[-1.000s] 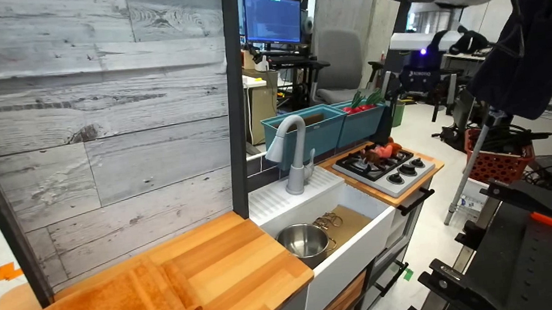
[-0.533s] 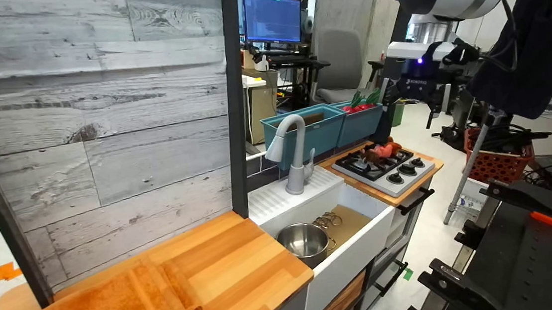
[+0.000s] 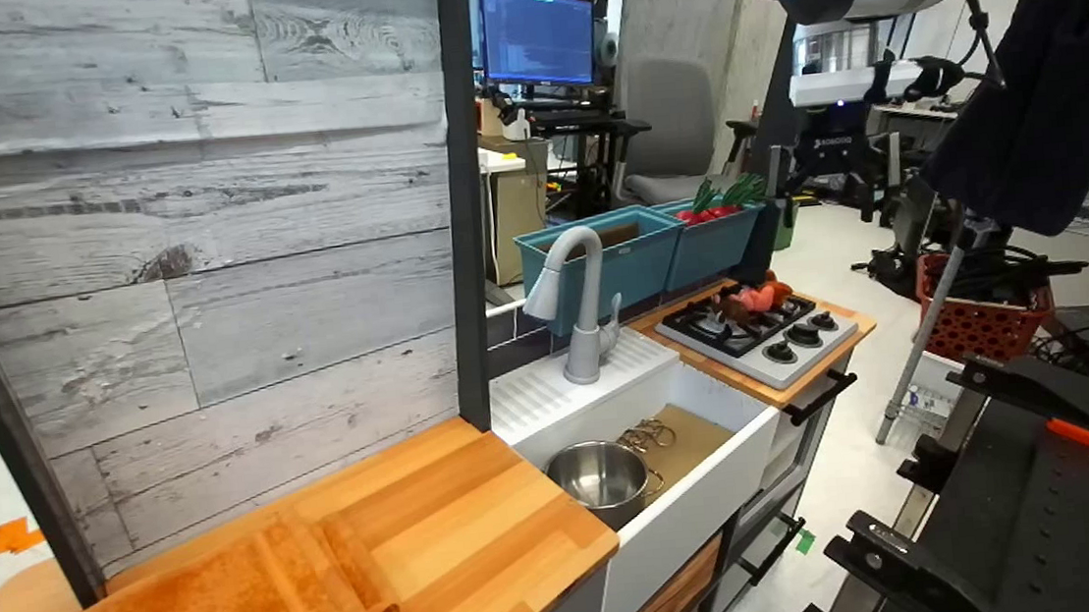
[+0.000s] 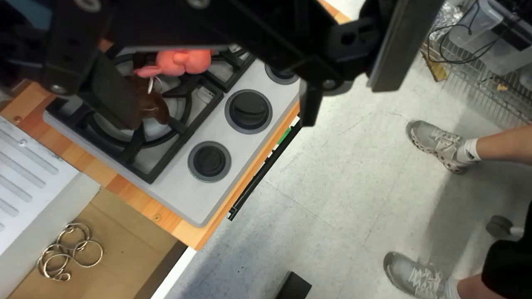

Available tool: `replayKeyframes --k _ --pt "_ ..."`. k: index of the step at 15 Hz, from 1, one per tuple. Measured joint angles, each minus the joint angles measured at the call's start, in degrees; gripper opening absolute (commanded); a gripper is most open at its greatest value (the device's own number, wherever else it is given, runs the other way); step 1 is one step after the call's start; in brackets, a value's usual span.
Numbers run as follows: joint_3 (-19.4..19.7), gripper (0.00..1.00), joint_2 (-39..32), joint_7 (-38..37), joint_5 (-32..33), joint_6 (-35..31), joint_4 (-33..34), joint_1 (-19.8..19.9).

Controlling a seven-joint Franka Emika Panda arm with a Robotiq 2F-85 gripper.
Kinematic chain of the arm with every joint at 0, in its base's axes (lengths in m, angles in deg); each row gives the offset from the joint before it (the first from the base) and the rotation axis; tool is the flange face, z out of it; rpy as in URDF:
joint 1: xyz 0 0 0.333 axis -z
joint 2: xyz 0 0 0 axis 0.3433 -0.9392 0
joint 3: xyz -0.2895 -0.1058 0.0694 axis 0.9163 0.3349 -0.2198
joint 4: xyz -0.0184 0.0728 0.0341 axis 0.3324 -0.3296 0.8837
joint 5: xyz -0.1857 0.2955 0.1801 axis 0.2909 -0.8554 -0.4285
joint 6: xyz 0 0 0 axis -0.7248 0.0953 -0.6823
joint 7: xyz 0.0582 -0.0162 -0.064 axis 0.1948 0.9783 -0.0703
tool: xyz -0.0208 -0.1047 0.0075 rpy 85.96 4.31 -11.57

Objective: Use the towel to wipe the left side of the countertop, place the two plush toys on the stove inside the silver pot

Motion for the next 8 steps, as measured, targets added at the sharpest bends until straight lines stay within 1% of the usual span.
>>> replayKeyframes --k 1,3,4,8 --pt "0.0 1.00 -1.2 1.6 0.0 1.1 1.9 0.4" --pt "-0.7 1.00 -3.3 1.8 -2.7 5.7 5.3 1.6" --pt "-0.9 1.00 -4.1 1.8 -3.3 6.5 6.2 1.9" --pt "-1.0 1.00 -4.8 1.8 -4.0 6.3 6.9 2.0"
